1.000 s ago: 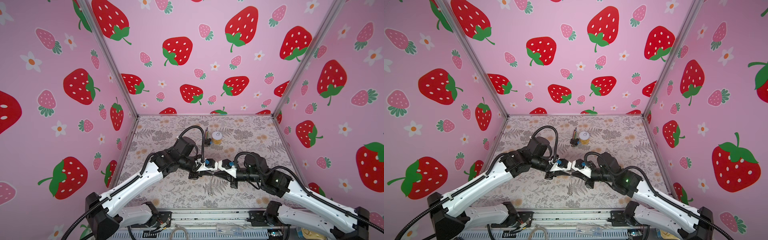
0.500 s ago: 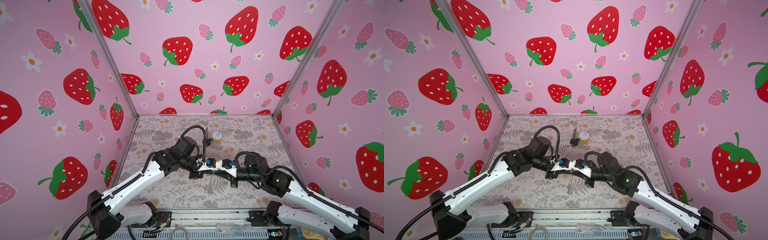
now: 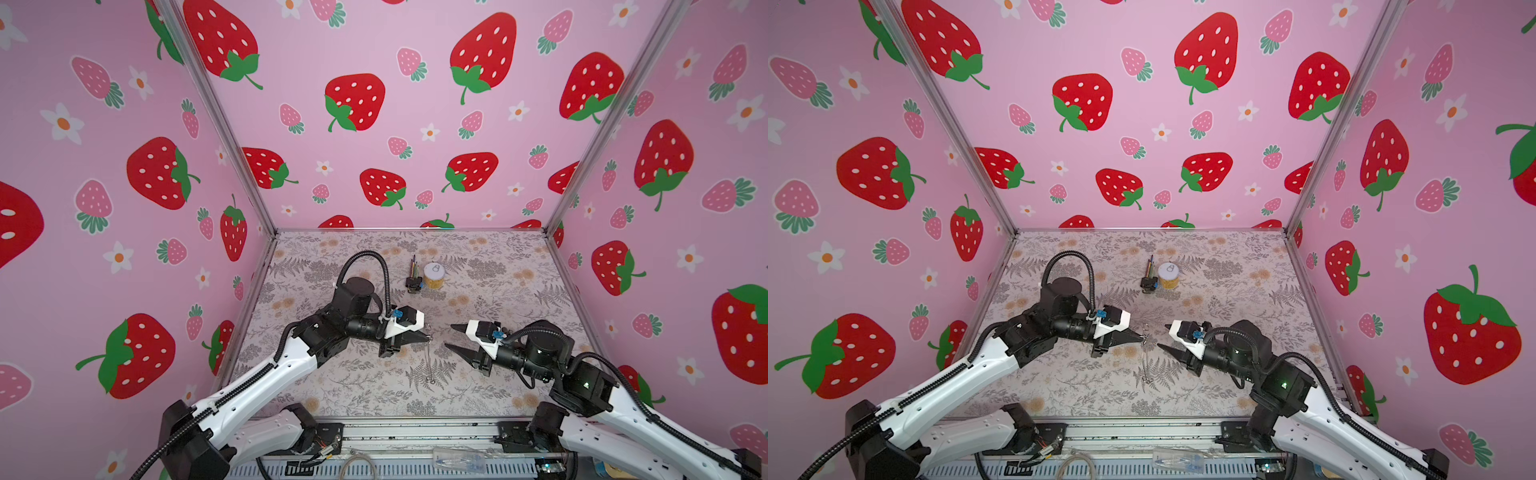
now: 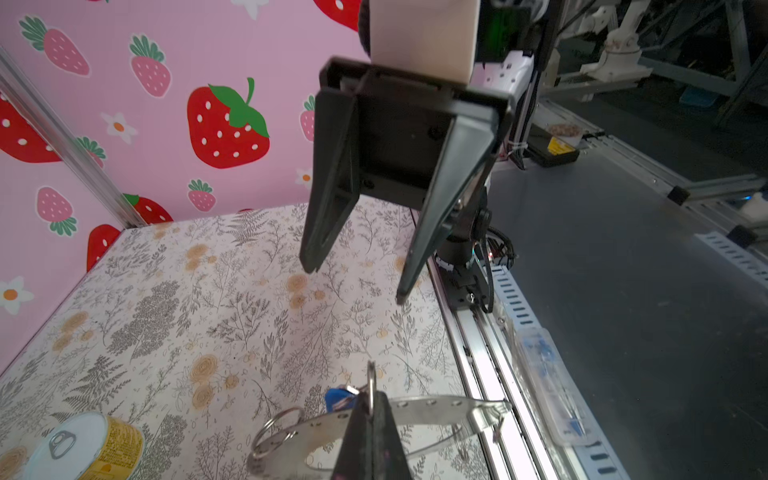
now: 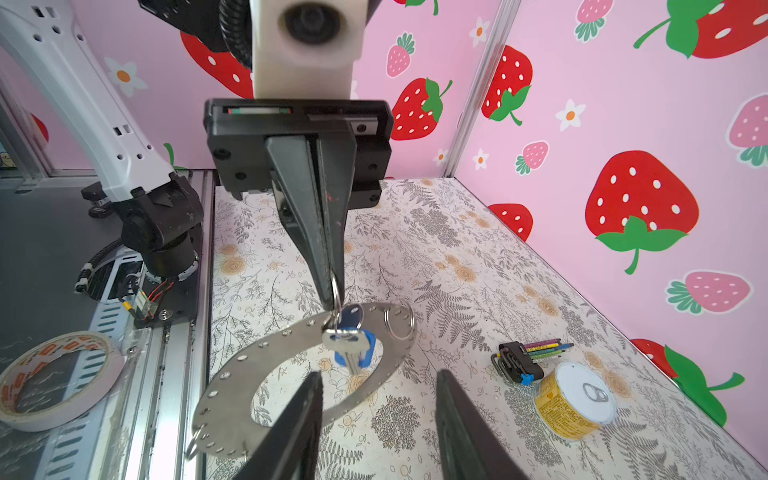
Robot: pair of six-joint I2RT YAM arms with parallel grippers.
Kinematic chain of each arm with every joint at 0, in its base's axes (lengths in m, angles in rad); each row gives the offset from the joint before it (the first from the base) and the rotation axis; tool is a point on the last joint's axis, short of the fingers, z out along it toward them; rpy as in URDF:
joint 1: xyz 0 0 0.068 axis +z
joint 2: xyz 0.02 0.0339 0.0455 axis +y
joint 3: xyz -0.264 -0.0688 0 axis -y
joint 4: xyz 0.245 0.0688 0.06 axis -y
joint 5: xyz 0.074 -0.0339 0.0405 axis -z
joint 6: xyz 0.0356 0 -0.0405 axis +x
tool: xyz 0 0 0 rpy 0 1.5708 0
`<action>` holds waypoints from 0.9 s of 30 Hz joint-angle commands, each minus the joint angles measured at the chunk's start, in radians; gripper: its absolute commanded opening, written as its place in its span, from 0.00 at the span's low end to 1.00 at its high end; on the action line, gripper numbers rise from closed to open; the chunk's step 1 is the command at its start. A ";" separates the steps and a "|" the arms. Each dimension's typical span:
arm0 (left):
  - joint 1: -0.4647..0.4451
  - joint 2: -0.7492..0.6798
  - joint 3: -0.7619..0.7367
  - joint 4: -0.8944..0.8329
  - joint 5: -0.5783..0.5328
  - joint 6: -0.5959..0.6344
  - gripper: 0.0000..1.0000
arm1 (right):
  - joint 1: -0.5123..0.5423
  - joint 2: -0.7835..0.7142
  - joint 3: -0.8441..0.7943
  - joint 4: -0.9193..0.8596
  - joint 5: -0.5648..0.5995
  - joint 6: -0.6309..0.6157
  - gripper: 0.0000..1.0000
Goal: Put the keys on the keyring
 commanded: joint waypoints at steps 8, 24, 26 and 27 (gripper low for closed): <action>-0.004 -0.064 -0.093 0.491 -0.025 -0.287 0.00 | -0.003 0.051 -0.025 0.153 -0.030 0.044 0.49; -0.051 -0.020 -0.109 0.609 -0.077 -0.339 0.00 | -0.002 0.072 0.001 0.253 -0.018 0.036 0.46; -0.051 -0.020 -0.109 0.613 -0.079 -0.341 0.00 | -0.003 0.076 -0.001 0.252 -0.020 0.032 0.41; -0.051 -0.020 -0.107 0.613 -0.079 -0.340 0.00 | -0.002 0.079 -0.002 0.249 -0.021 0.031 0.38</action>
